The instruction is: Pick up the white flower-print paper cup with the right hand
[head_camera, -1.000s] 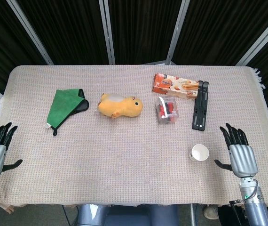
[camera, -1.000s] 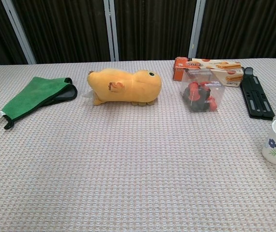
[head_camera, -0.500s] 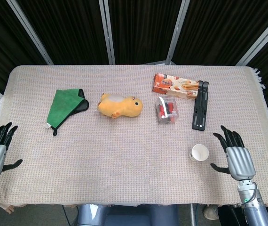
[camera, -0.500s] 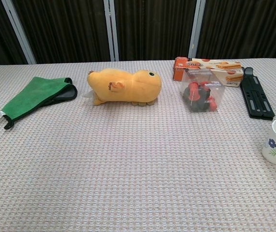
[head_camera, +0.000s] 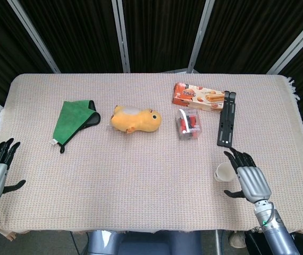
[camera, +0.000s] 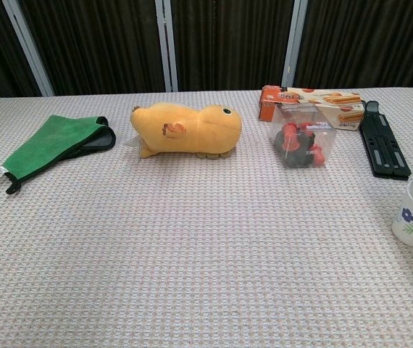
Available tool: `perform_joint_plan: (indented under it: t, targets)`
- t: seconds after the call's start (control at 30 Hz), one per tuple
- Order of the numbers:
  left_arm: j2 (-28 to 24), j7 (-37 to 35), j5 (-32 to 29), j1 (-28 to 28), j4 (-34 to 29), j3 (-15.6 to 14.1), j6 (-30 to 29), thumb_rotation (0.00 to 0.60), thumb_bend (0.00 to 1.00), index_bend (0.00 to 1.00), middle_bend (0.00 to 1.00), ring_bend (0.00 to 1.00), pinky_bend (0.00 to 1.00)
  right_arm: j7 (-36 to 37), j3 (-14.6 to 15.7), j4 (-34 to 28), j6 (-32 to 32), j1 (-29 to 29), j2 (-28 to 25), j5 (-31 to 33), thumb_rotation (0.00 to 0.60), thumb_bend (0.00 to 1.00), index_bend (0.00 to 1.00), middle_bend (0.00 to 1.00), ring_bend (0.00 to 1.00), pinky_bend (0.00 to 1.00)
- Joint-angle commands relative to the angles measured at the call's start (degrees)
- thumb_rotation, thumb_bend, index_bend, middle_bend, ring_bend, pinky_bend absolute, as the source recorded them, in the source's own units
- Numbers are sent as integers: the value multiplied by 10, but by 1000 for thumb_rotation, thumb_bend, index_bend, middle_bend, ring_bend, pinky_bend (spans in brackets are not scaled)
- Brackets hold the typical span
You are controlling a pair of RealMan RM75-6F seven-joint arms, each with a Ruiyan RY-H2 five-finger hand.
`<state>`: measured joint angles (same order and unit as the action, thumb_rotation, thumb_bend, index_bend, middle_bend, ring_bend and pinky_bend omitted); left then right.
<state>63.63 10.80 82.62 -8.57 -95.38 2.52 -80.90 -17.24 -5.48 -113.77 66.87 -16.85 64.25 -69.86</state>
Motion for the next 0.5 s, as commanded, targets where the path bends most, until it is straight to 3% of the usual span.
perform_joint_plan:
  t: [0.03, 0.5]
  targets:
    - [0, -1, 0, 0, 0, 0, 0, 600, 0, 0, 0, 0, 0, -23, -9, 6, -36, -26, 14, 54, 600, 140, 78, 0, 0, 0]
    - [-2, -4, 1, -1, 1, -1, 2, 600, 0, 0, 0, 0, 0, -80, -13, 43, -60, -71, 58, 147, 600, 156, 218, 0, 0, 0]
